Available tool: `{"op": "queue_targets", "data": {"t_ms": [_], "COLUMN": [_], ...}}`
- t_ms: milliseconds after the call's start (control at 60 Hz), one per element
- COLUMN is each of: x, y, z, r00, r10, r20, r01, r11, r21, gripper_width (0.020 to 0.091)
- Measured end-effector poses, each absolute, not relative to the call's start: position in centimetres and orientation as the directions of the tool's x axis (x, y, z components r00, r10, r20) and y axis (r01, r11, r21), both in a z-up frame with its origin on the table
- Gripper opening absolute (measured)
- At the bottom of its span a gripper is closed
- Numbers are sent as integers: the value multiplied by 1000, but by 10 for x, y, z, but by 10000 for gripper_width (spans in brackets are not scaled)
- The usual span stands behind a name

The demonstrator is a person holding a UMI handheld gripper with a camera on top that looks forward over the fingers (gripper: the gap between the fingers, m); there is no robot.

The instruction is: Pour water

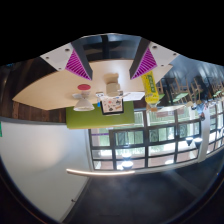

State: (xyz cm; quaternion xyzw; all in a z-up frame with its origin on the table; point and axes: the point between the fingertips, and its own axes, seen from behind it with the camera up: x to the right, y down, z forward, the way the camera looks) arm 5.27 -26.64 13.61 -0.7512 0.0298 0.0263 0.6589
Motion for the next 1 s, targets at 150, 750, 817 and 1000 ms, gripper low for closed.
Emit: {"op": "queue_targets", "data": {"t_ms": [150, 750, 817, 1000], "x": [50, -131, -132, -137], "y": [-266, -100, -74, -21], "z": [133, 103, 102, 89], "r00": [997, 995, 997, 998], "r10": [-17, 88, 60, 35], "r20": [-77, 49, 46, 55], "r01": [-79, 49, 47, 57], "r11": [-138, 2, -8, -57], "r21": [-987, -999, -999, -997], "gripper_width": [819, 788, 788, 515]}}
